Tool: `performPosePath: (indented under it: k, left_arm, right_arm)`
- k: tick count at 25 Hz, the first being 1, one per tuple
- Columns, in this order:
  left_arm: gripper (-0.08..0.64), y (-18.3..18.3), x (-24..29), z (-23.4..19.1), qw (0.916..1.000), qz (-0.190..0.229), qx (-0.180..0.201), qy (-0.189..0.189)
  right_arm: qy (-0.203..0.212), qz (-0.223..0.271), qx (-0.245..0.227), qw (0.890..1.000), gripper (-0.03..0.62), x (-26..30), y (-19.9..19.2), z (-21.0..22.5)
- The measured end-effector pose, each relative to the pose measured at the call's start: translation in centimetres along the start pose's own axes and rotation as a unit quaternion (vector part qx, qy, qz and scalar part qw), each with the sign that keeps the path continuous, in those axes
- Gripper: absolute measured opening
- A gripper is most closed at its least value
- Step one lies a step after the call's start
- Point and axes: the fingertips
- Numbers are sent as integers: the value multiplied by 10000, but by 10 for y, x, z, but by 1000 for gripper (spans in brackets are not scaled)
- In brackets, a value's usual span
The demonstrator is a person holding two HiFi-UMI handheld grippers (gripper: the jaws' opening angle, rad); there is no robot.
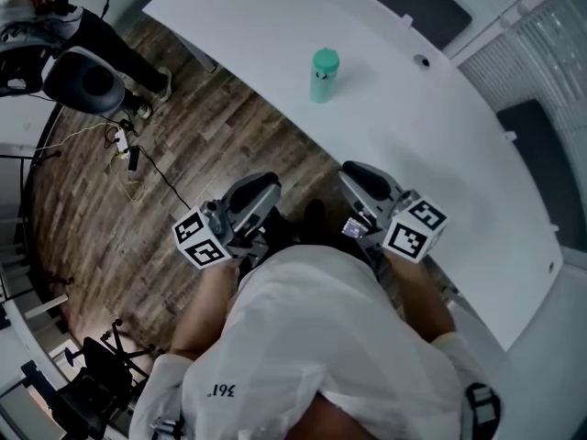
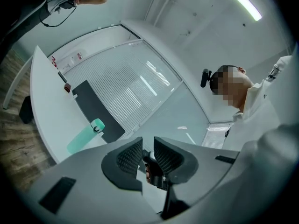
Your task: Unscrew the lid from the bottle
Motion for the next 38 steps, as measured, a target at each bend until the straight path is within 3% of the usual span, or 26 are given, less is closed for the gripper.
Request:
performPosePath:
  k: [10,21,38]
  left_arm:
    - [81,12,-3,-3,9993,-267,-81,-255]
    - [104,22,-14,-19,9982,-499,-181,-267]
    - [120,42,62,-100,9924,-1130,496,0]
  right_arm:
    - [-349,176,149,9991,97,8,-5,-7]
    - [-639,277,159,9974,97,25,-3,-10]
    - [-993,419,-246,9939,97,67,50,55]
Point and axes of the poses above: the fingertips, and each gripper's own axes: x forward along the fingers, z to its right, y out of its top, and after that the axes turned 9 degrees about -x, right-handed
